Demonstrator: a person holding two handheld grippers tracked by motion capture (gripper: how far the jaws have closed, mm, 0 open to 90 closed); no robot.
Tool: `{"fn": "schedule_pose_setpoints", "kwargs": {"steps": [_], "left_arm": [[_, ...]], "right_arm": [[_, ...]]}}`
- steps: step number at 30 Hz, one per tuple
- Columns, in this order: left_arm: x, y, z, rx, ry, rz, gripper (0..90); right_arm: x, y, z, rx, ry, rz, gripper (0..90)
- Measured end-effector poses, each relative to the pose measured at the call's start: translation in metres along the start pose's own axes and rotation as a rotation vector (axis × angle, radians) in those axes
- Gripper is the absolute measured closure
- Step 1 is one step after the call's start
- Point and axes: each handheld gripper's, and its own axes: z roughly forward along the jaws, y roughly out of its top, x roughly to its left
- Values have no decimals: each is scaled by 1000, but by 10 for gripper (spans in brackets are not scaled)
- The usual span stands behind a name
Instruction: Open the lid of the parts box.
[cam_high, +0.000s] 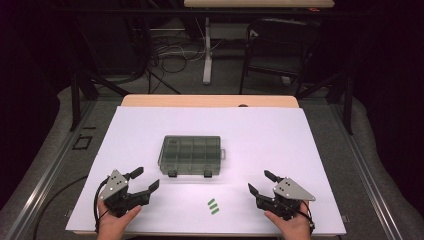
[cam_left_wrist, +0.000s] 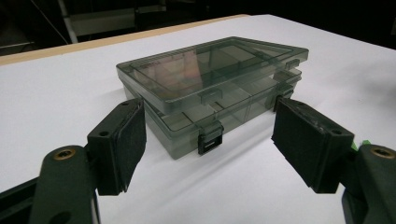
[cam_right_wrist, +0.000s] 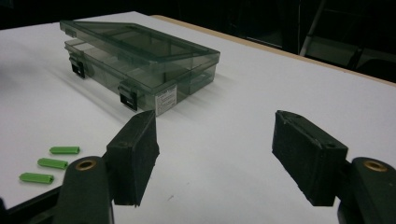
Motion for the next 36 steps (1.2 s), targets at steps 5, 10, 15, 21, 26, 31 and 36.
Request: {"fn": "schedule_pose_setpoints", "kwargs": {"steps": [5, 10, 15, 21, 26, 31, 36], "left_arm": [[2, 1, 4, 40, -8, -39, 309], [2, 6, 5, 67, -9, -23, 345], [4, 11, 8, 96, -1, -35, 385], [8, 12, 12, 74, 13, -81, 442], [12, 12, 17, 71, 16, -127, 481], [21, 15, 19, 73, 23, -198, 481], [29, 19, 19, 82, 33, -216, 535]], "right_arm": [[3, 2, 3, 18, -43, -48, 299], [2, 8, 6, 51, -24, -23, 343], [2, 18, 10, 72, -8, -6, 345], [4, 28, 17, 90, 36, 63, 450], [5, 33, 24, 95, 58, 71, 517], [9, 42, 34, 105, 88, 102, 633], [14, 53, 41, 111, 90, 101, 694]]}}
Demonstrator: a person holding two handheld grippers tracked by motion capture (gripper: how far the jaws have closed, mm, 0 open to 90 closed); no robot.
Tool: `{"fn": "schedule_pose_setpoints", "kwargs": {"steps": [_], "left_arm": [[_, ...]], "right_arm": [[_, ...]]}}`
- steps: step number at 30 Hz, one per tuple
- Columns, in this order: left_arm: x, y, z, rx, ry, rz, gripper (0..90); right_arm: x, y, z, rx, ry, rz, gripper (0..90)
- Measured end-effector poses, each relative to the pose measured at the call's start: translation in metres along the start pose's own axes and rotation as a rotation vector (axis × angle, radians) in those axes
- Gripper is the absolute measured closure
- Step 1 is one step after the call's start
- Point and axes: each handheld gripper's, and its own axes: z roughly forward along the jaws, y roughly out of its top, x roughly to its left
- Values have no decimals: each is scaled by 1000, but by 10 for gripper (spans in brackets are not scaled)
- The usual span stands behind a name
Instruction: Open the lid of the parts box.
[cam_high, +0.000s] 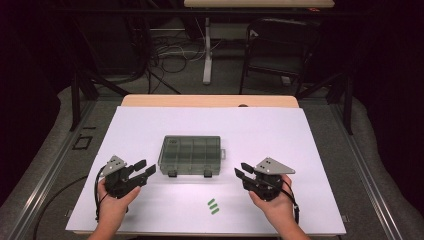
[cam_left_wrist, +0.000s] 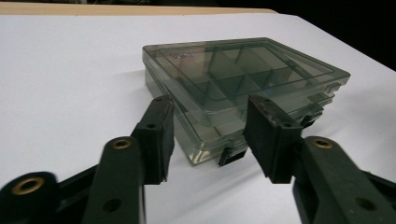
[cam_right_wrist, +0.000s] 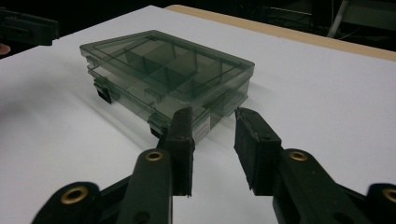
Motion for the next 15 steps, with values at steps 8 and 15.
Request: {"fn": "schedule_pose_setpoints", "kwargs": {"steps": [8, 15], "left_arm": [[10, 4, 7, 72, -2, -15, 715], [13, 4, 22, 143, 15, 1, 872]], "right_arm": [[1, 8, 20, 53, 13, 14, 812], [0, 5, 43, 129, 20, 45, 885]]}}
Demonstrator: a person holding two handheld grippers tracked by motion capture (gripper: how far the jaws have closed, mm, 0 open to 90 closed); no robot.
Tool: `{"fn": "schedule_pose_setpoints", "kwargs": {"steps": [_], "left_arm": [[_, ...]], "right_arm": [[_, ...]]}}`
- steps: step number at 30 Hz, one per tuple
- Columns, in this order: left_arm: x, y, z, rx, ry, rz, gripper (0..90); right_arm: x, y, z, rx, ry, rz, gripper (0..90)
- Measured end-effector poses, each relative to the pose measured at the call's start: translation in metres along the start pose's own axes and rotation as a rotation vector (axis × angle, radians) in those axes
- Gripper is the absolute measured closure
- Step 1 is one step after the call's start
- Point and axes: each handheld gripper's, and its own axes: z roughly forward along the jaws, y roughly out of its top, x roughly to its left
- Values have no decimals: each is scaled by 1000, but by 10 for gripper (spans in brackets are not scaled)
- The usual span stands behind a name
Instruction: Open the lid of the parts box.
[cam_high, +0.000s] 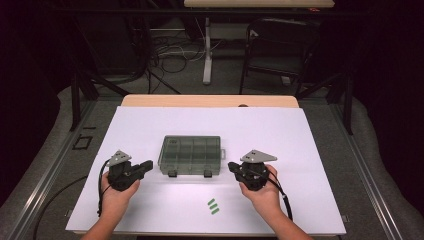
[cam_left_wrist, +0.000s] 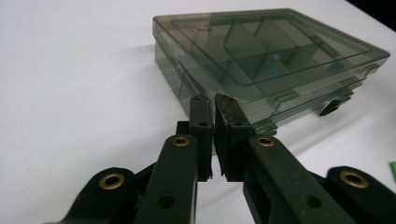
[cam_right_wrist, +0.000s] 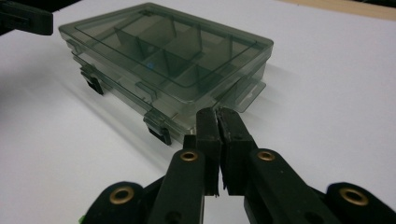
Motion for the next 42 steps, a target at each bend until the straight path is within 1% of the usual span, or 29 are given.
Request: {"fn": "schedule_pose_setpoints", "kwargs": {"steps": [2, 5, 6, 7, 8, 10, 12, 13, 15, 17, 18, 20, 24, 25, 28, 29, 31, 34, 38, 39, 40, 42], "left_arm": [[1, 0, 4, 17, 12, -3, 891], [2, 0, 9, 38, 32, -5, 897], [3, -1, 10, 41, 39, -6, 897], [3, -1, 11, 60, 42, -5, 897], [4, -2, 13, 53, 51, -7, 899], [4, -3, 14, 57, 50, -13, 899], [5, -4, 16, 79, 39, -18, 899], [4, -5, 17, 72, 42, -19, 899], [3, -5, 19, 73, 41, -14, 899], [2, -6, 21, 84, 37, -13, 899], [1, -7, 22, 76, 36, -17, 899], [0, -7, 23, 80, 30, -16, 898], [-2, -8, 25, 87, 30, -6, 896], [-3, -8, 25, 88, 29, -11, 896], [-5, -9, 27, 85, 21, -10, 894], [-5, -9, 27, 90, 22, -5, 893], [-6, -10, 27, 83, 29, -3, 895], [-6, -10, 26, 93, 17, -7, 896], [-6, -10, 25, 94, 15, -5, 897], [-6, -10, 25, 94, 14, -7, 897], [-7, -11, 26, 80, 17, -16, 898], [-7, -11, 25, 78, 15, -20, 898]], "right_arm": [[-1, -1, 5, 22, -2, 7, 898], [-2, -2, 13, 39, 2, 16, 900], [-3, -3, 15, 42, -2, 11, 900], [-3, -3, 17, 47, -2, 13, 900], [-3, -3, 18, 48, -4, 11, 900], [-4, -3, 20, 51, -5, 7, 900], [-4, -4, 23, 60, -5, 18, 900], [-4, -5, 24, 64, -8, 14, 900], [-4, -5, 25, 63, -7, 13, 900], [-3, -6, 28, 67, -5, 10, 900], [-4, -6, 29, 70, -5, 10, 900], [-3, -7, 30, 75, -2, 25, 899], [-2, -8, 33, 78, 1, 27, 895], [-2, -8, 34, 78, 3, 23, 896], [0, -9, 36, 84, 2, 29, 892], [0, -9, 37, 85, 8, 33, 890], [1, -10, 38, 86, 10, 30, 887], [4, -11, 40, 92, 16, 24, 886], [6, -11, 42, 95, 14, 14, 886], [6, -11, 42, 92, 9, 19, 883], [6, -11, 42, 90, 11, 24, 882], [5, -10, 42, 85, 14, 31, 881]]}}
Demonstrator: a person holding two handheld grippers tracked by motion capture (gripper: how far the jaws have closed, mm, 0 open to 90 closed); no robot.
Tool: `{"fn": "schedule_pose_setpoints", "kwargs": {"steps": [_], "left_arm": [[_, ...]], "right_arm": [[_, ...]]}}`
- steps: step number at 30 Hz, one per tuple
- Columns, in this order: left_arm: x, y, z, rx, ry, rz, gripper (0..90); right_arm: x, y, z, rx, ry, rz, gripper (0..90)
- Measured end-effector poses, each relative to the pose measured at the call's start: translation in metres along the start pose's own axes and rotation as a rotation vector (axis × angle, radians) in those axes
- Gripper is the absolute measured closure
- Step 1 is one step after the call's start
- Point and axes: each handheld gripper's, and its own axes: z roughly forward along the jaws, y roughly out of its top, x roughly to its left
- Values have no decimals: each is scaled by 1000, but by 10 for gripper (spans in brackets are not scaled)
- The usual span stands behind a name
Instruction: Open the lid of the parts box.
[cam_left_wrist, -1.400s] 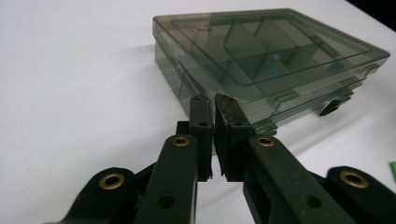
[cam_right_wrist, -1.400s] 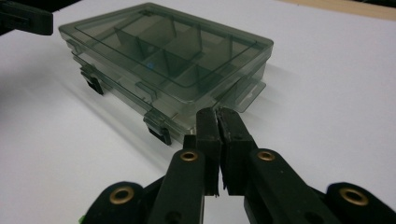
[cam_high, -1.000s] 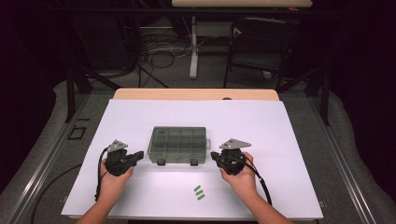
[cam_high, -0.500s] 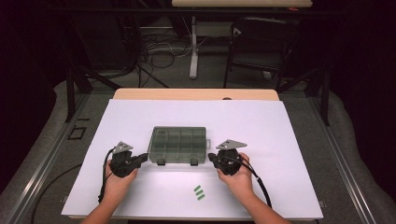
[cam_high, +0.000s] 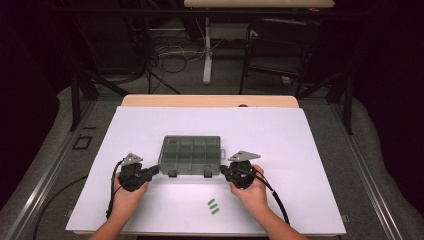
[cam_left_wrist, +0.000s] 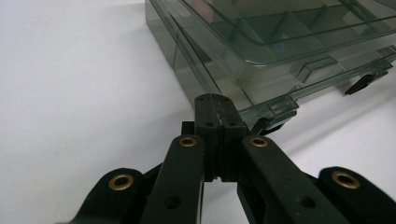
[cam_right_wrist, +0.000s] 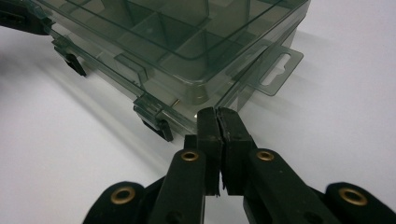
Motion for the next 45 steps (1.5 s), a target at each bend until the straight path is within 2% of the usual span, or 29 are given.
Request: {"fn": "schedule_pose_setpoints", "kwargs": {"steps": [18, 24, 32, 37, 45], "left_arm": [[-1, -1, -1, -4, -14, -7, 895], [0, -1, -2, -1, -13, -7, 871], [0, 4, -7, -28, -12, -14, 820], [-3, 9, -11, -56, -13, -5, 768], [-7, 19, -16, -87, 28, 36, 714]], "right_arm": [[0, 13, -8, -49, 5, 7, 873], [0, 17, -11, -57, 2, 10, 871], [0, 22, -13, -64, -4, 4, 870], [0, 25, -15, -66, -11, -3, 865], [1, 30, -17, -84, -16, -10, 846]]}}
